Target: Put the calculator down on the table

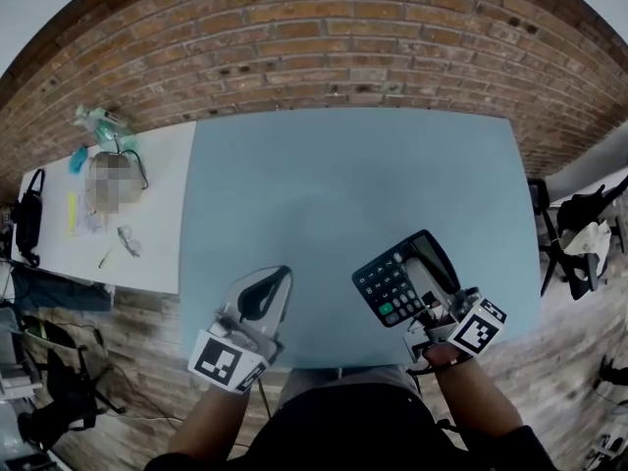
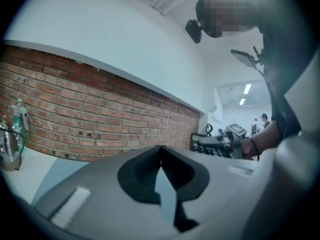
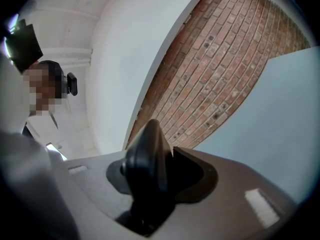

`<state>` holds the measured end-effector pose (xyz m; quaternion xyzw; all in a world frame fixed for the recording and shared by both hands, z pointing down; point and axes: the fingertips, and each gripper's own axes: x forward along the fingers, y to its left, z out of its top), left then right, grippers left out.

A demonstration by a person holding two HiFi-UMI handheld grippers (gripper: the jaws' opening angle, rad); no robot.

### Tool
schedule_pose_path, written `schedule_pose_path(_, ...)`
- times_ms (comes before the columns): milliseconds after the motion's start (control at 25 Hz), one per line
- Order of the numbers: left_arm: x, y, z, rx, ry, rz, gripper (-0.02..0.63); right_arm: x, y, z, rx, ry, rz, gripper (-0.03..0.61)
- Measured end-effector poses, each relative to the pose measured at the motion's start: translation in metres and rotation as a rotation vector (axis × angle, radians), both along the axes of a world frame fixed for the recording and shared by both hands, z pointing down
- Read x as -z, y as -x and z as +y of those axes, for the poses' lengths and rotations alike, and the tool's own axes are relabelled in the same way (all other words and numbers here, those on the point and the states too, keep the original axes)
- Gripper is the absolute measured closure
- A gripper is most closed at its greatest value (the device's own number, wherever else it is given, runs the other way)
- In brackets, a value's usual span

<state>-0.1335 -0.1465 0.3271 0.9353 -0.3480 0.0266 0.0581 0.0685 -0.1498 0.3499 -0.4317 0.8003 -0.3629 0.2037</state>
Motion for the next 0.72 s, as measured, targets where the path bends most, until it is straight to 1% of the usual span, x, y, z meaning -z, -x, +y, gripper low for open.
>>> schedule_pose_path(400, -0.017, 0.001, 0.000, -0.001, 0.028, -0.050, 0.629, -0.032, 0.013, -0.006, 0.037, 0.051, -0.020, 0.442)
schedule_pose_path(480, -0.022, 0.001, 0.002, 0.003, 0.046, -0.046, 0.629, -0.038, 0.014, -0.006, 0.039, 0.063, -0.025, 0.442)
schedule_pose_path(600, -0.022, -0.004, 0.004, 0.025, 0.102, -0.007, 0.629, -0.046, 0.016, -0.006, 0.052, 0.077, -0.025, 0.442)
schedule_pose_path(720, -0.027, -0.005, 0.007, 0.025, 0.118, -0.015, 0.629, -0.053, 0.019, -0.010, 0.067, 0.082, -0.011, 0.442)
